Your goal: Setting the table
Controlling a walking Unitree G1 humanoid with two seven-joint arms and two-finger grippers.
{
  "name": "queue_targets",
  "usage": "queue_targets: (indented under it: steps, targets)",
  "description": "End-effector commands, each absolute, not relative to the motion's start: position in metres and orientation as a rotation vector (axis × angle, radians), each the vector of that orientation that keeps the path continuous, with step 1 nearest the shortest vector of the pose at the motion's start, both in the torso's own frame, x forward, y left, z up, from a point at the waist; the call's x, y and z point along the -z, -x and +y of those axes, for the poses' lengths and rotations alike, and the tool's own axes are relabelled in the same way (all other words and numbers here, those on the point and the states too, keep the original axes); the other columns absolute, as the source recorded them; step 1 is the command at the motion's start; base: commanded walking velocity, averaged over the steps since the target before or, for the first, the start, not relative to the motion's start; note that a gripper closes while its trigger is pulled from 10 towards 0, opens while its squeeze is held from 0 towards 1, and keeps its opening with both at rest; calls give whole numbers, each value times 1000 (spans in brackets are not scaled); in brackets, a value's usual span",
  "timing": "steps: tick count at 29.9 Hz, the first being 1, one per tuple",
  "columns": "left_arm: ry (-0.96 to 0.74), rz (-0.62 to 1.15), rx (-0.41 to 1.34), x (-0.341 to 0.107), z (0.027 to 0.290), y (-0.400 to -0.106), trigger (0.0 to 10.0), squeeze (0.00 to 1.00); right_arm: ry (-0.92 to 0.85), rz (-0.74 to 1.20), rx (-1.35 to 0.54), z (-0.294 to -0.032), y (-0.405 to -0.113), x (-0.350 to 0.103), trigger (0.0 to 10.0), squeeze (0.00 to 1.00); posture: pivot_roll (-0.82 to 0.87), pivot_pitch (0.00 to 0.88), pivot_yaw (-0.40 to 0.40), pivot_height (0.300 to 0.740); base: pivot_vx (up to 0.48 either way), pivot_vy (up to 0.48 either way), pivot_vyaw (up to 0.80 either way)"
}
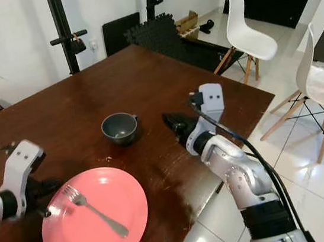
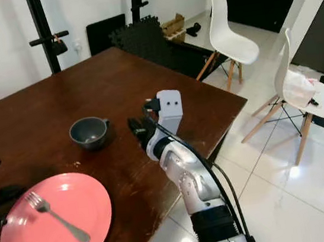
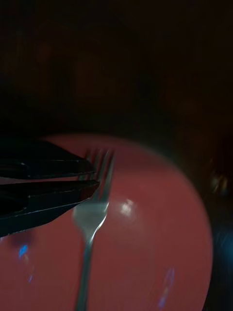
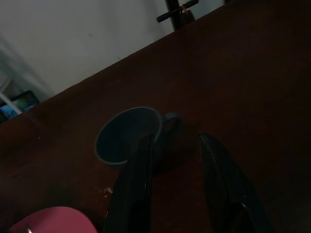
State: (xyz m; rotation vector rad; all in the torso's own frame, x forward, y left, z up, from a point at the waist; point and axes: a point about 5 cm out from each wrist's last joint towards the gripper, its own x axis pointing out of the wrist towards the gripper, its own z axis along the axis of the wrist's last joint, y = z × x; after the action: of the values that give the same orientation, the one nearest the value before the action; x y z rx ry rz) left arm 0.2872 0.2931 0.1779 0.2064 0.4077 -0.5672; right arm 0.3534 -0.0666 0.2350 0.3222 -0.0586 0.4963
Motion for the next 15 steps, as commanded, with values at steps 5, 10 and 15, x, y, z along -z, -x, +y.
queue_targets:
  steps: [5,10,15]
  targets:
    - [-245,413,528,-167,291,-285,10000,0,-317,-43,-505,-63,-355,-230,10000,0,68,111,-58,740,0,0,0]
    - [-239,396,503,-167,292,-284,10000,0,-323,-51,-524,-56,-357,-234,10000,0,86,112,-65,740,0,0,0]
    - [-219,362,516,-178,287,-283,10000,0,-325,-92,-567,-42,-362,-250,10000,0,109,108,-66,740,0,0,0]
